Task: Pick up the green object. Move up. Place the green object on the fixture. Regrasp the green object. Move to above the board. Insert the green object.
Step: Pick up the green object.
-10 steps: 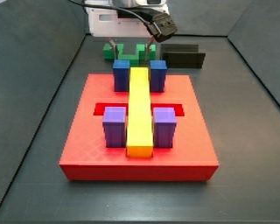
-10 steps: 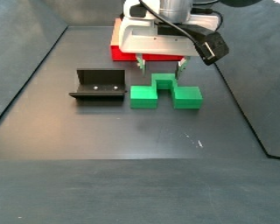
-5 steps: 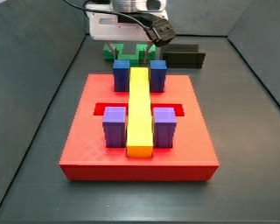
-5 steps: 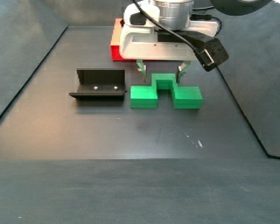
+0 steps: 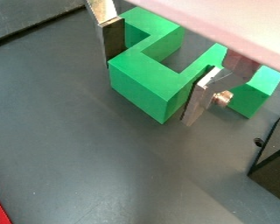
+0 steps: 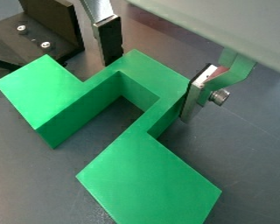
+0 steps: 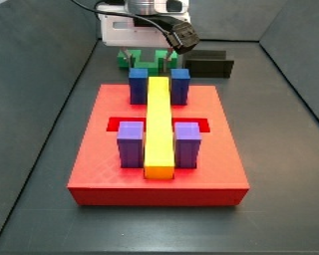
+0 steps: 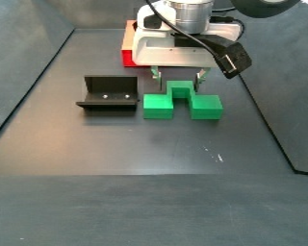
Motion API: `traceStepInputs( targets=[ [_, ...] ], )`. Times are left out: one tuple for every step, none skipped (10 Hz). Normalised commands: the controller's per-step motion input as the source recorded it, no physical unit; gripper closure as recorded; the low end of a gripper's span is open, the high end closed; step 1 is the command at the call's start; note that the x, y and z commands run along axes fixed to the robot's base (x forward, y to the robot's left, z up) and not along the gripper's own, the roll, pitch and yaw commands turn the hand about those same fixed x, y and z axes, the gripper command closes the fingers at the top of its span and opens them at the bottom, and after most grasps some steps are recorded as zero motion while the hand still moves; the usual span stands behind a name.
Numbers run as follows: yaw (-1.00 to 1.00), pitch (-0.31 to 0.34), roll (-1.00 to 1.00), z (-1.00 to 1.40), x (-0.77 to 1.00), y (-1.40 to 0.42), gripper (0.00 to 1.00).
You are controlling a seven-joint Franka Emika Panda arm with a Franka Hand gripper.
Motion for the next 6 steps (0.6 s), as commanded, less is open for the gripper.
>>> traceStepInputs(
  targets=[
    [0.0, 0.0, 0.09, -0.19, 0.0, 0.0, 0.0],
    [0.0, 0.0, 0.08, -0.18, 0.0, 0.0, 0.0],
    [0.01, 0.0, 0.07, -0.16, 0.0, 0.0, 0.0],
    [0.0, 0.0, 0.02, -0.01, 0.0, 0.0, 0.0],
    [0.0, 0.0, 0.0, 0.0, 0.0, 0.06, 0.0],
    [0.0, 0.0, 0.0, 0.0, 0.0, 0.1, 0.0]
  ],
)
